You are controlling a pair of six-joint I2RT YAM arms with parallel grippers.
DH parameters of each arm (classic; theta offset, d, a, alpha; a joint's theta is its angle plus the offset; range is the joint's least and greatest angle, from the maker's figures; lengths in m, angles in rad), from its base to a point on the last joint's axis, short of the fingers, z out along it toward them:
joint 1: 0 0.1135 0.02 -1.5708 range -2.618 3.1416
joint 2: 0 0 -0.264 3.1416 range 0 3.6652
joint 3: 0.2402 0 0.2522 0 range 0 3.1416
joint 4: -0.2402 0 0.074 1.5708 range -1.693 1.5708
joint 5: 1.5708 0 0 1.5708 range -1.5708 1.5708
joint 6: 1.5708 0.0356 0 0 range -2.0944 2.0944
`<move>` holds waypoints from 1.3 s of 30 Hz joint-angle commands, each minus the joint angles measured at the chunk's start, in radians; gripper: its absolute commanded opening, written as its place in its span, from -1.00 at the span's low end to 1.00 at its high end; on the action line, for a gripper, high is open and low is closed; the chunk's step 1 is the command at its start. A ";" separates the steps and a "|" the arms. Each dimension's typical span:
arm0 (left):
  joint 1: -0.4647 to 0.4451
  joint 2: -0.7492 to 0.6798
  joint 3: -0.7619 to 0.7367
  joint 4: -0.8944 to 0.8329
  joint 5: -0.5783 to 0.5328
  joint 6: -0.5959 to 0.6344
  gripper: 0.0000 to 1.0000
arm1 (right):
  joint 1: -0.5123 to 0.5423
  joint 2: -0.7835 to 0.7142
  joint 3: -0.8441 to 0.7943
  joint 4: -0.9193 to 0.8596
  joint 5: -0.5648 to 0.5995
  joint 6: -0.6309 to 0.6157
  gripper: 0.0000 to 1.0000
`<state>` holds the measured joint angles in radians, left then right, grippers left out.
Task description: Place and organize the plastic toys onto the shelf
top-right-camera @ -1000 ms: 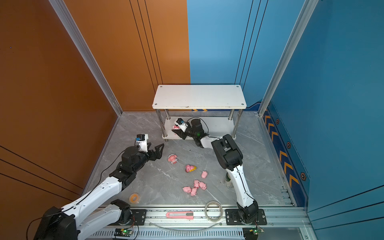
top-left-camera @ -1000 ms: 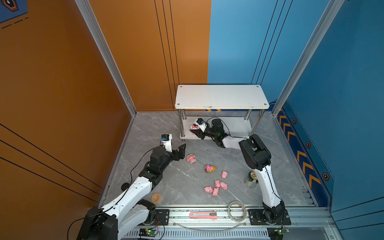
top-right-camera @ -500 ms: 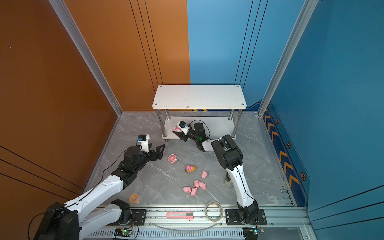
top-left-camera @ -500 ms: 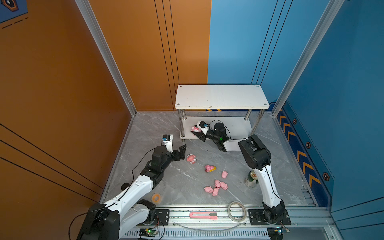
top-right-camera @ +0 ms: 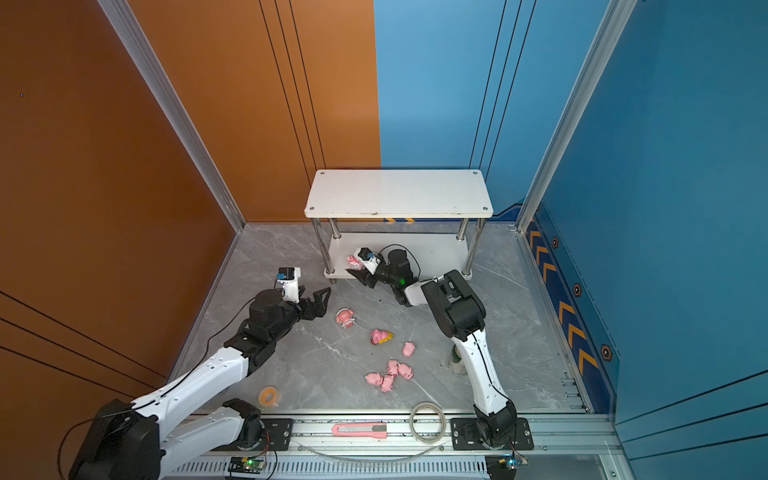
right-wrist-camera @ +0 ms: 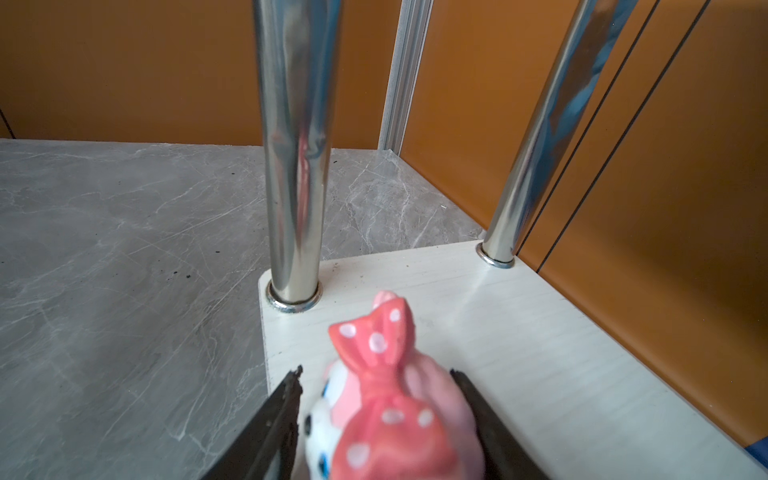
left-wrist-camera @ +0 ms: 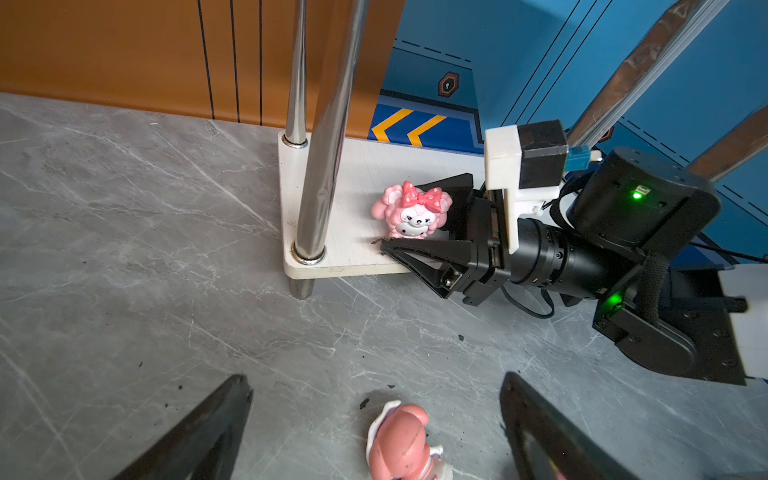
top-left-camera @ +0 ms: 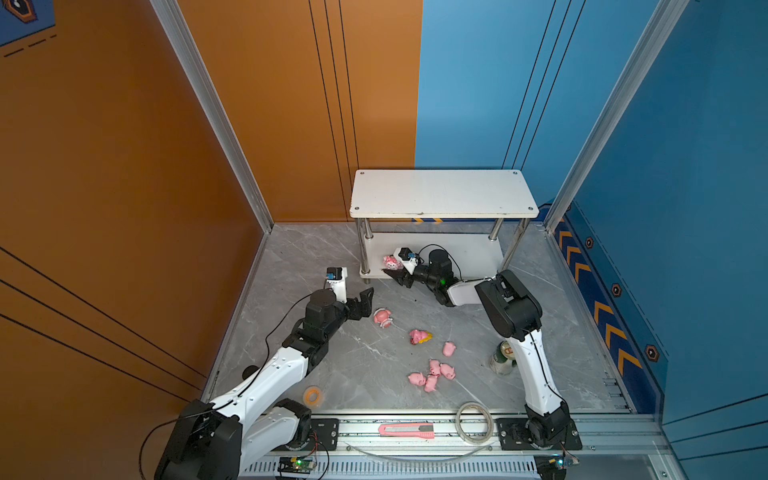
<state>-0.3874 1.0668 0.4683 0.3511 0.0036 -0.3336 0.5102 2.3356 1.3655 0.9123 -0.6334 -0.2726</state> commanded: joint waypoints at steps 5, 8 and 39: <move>-0.014 0.009 0.034 -0.002 -0.016 0.008 0.90 | -0.012 -0.025 -0.025 0.071 0.027 0.102 0.33; -0.016 0.003 0.032 -0.001 -0.022 0.008 0.90 | -0.015 -0.047 -0.029 0.070 0.029 0.134 0.43; -0.021 -0.134 -0.037 -0.063 -0.115 -0.032 0.96 | 0.066 -0.588 -0.447 -0.157 0.347 0.261 1.00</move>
<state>-0.4068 0.9550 0.4511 0.3077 -0.0864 -0.3504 0.5282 1.7981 0.9684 0.8764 -0.4099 -0.0002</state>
